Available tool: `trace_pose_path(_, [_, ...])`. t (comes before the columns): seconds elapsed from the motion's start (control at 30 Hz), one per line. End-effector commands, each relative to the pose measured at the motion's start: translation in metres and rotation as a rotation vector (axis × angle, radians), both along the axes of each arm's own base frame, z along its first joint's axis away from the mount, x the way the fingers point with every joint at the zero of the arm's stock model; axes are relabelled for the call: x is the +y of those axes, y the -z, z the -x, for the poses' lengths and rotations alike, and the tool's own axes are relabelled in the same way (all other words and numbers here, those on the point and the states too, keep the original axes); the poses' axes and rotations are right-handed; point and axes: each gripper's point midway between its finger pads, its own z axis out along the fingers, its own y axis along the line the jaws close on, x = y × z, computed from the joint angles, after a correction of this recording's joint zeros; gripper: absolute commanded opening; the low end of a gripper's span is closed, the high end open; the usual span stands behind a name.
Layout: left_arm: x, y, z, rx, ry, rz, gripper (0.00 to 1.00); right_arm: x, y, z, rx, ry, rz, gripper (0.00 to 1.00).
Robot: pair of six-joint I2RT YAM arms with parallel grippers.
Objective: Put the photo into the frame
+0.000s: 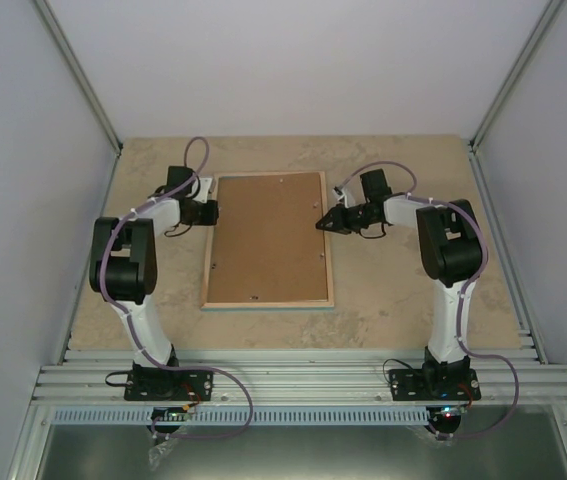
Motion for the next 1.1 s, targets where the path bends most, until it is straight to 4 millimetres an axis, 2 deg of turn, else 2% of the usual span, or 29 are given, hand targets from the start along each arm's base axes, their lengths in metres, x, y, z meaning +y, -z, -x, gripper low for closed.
trace_pose_path(0.0, [-0.040, -0.003, 0.009, 0.002, 0.133, 0.047, 0.06, 0.000, 0.016, -0.001, 0.006, -0.002, 0.029, 0.19])
trace_pose_path(0.17, [-0.052, 0.002, 0.014, 0.013, 0.174, 0.045, 0.03, 0.000, 0.017, 0.000, 0.007, -0.001, 0.030, 0.19])
trace_pose_path(0.33, [-0.067, -0.003, 0.018, -0.004, 0.219, 0.043, 0.03, 0.000, 0.017, 0.000, 0.005, 0.000, 0.029, 0.19])
trace_pose_path(0.63, [-0.076, -0.003, 0.021, -0.004, 0.249, 0.049, 0.01, 0.000, 0.016, 0.001, 0.006, 0.002, 0.028, 0.19])
trace_pose_path(0.93, [-0.108, -0.003, 0.038, 0.001, 0.354, 0.078, 0.00, -0.001, 0.018, 0.001, 0.008, 0.005, 0.031, 0.19])
trace_pose_path(1.07, [-0.109, 0.000, 0.035, 0.008, 0.346, 0.068, 0.00, -0.003, 0.018, 0.001, 0.008, 0.009, 0.039, 0.19])
